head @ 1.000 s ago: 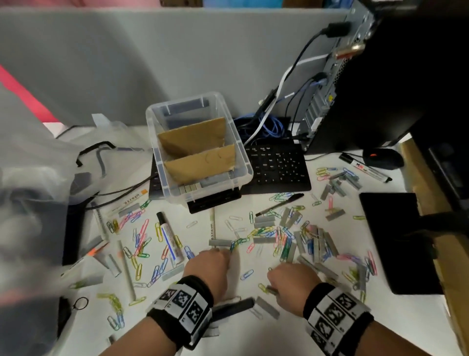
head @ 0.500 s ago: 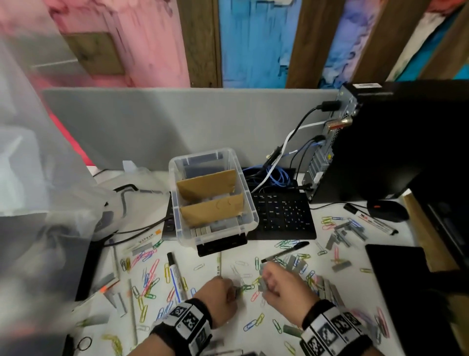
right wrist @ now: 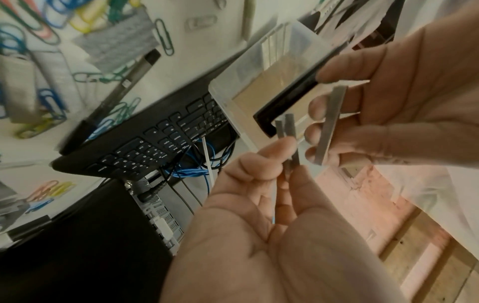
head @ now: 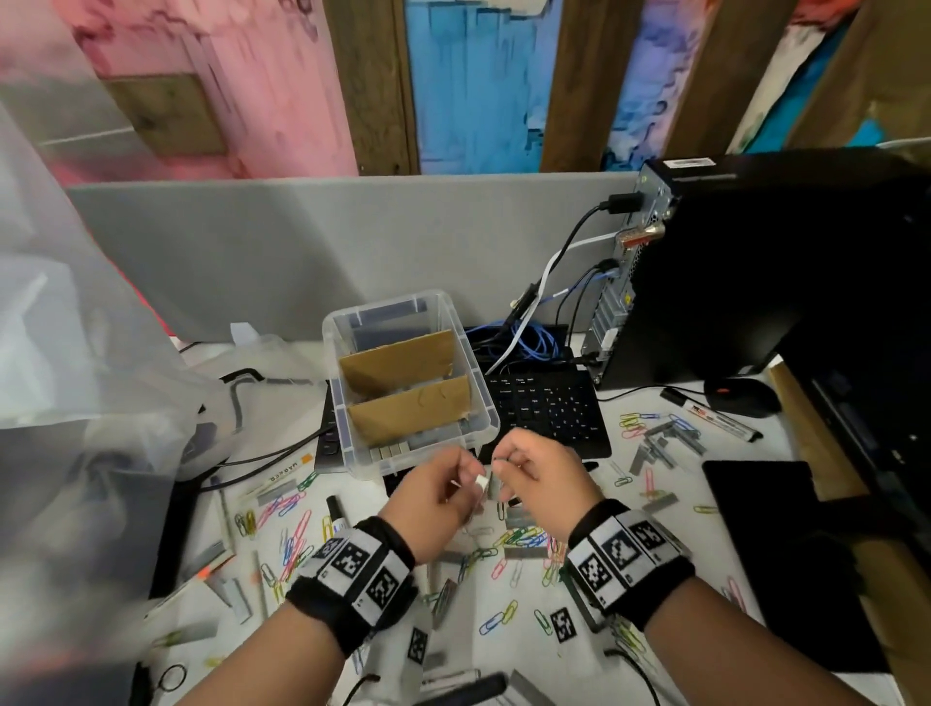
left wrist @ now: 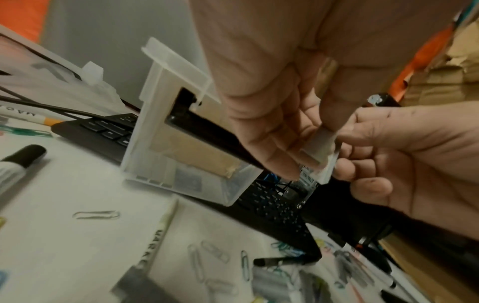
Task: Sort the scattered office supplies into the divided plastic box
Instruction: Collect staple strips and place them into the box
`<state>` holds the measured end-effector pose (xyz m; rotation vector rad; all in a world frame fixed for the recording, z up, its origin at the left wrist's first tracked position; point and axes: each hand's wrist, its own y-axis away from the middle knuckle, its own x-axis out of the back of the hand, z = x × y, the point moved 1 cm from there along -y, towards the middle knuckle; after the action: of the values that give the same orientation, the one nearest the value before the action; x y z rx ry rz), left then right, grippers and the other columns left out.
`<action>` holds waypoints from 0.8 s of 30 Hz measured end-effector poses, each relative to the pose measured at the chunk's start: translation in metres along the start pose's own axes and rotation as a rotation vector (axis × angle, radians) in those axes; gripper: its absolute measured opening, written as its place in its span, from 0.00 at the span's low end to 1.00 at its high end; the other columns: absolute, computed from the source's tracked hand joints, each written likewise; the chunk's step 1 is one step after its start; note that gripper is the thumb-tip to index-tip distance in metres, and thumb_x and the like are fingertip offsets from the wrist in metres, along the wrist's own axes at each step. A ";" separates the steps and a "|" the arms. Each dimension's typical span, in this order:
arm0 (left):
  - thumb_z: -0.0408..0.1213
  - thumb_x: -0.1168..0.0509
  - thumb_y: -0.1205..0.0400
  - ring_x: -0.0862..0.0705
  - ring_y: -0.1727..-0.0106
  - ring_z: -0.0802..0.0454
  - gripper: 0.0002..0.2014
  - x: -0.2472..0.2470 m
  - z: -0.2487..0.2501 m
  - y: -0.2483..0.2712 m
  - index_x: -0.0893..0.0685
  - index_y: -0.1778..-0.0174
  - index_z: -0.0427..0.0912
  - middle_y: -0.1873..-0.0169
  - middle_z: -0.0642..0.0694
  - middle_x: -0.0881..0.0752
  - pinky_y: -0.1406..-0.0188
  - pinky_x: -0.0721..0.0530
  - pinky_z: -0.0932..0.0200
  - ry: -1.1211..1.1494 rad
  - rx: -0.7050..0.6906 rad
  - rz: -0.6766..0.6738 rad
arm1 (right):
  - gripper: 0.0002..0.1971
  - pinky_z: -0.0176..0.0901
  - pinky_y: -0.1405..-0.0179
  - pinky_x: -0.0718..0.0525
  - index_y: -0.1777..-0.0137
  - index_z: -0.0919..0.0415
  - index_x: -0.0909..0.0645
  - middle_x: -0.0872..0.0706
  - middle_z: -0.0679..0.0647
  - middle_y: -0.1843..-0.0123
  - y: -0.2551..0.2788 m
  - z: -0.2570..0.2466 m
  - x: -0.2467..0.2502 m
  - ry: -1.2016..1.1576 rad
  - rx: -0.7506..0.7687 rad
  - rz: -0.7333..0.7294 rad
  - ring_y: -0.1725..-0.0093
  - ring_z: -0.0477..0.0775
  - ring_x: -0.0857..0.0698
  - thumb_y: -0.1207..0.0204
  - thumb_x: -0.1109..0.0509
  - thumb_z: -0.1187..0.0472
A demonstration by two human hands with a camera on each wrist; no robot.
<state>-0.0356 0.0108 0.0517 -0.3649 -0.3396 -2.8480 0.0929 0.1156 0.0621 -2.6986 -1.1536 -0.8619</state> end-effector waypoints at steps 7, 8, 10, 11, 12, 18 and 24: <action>0.23 0.39 0.18 0.22 0.67 0.53 0.09 0.005 0.019 -0.012 0.20 0.55 0.42 0.64 0.45 0.22 0.59 0.14 0.46 0.163 -0.063 0.127 | 0.03 0.41 0.74 0.20 0.55 0.60 0.22 0.13 0.56 0.64 -0.009 -0.011 0.009 -0.223 0.006 0.056 0.68 0.51 0.11 0.21 0.33 0.67; 0.23 0.39 0.18 0.21 0.66 0.52 0.09 0.005 0.020 -0.012 0.19 0.54 0.42 0.63 0.44 0.22 0.59 0.13 0.46 0.158 -0.067 0.128 | 0.03 0.41 0.74 0.20 0.55 0.60 0.23 0.12 0.55 0.64 -0.010 -0.013 0.010 -0.232 0.013 0.051 0.68 0.51 0.11 0.21 0.33 0.66; 0.23 0.38 0.18 0.21 0.65 0.51 0.09 0.005 0.020 -0.012 0.18 0.53 0.42 0.62 0.42 0.21 0.59 0.13 0.48 0.148 -0.077 0.128 | 0.02 0.41 0.73 0.19 0.55 0.61 0.22 0.12 0.54 0.65 -0.011 -0.016 0.012 -0.248 0.030 0.042 0.68 0.52 0.11 0.21 0.33 0.66; 0.23 0.37 0.19 0.21 0.65 0.51 0.09 0.005 0.021 -0.013 0.18 0.53 0.42 0.61 0.42 0.21 0.60 0.13 0.50 0.143 -0.085 0.128 | 0.02 0.42 0.73 0.18 0.55 0.61 0.22 0.12 0.54 0.66 -0.011 -0.018 0.012 -0.262 0.035 0.041 0.68 0.52 0.11 0.21 0.33 0.66; 0.23 0.37 0.19 0.20 0.65 0.50 0.09 0.006 0.021 -0.013 0.18 0.52 0.41 0.60 0.41 0.20 0.61 0.13 0.51 0.138 -0.090 0.128 | 0.03 0.43 0.72 0.17 0.56 0.61 0.21 0.12 0.53 0.67 -0.012 -0.020 0.013 -0.276 0.038 0.041 0.69 0.53 0.11 0.21 0.33 0.66; 0.26 0.34 0.19 0.18 0.64 0.53 0.07 0.012 0.022 -0.016 0.16 0.51 0.41 0.57 0.36 0.17 0.64 0.14 0.57 0.147 -0.087 0.144 | 0.06 0.45 0.69 0.15 0.57 0.59 0.20 0.12 0.57 0.66 -0.013 -0.028 0.015 -0.333 0.026 0.009 0.67 0.54 0.11 0.20 0.35 0.67; 0.27 0.35 0.18 0.19 0.67 0.59 0.05 0.015 0.027 -0.019 0.16 0.54 0.41 0.66 0.49 0.18 0.65 0.14 0.59 0.130 -0.063 0.122 | 0.06 0.44 0.68 0.15 0.58 0.60 0.20 0.13 0.54 0.68 -0.020 -0.032 0.018 -0.356 0.037 -0.017 0.68 0.52 0.12 0.19 0.35 0.67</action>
<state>-0.0486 0.0320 0.0774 -0.2030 -0.1955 -2.7499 0.0746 0.1323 0.0953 -2.8920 -1.2366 -0.3616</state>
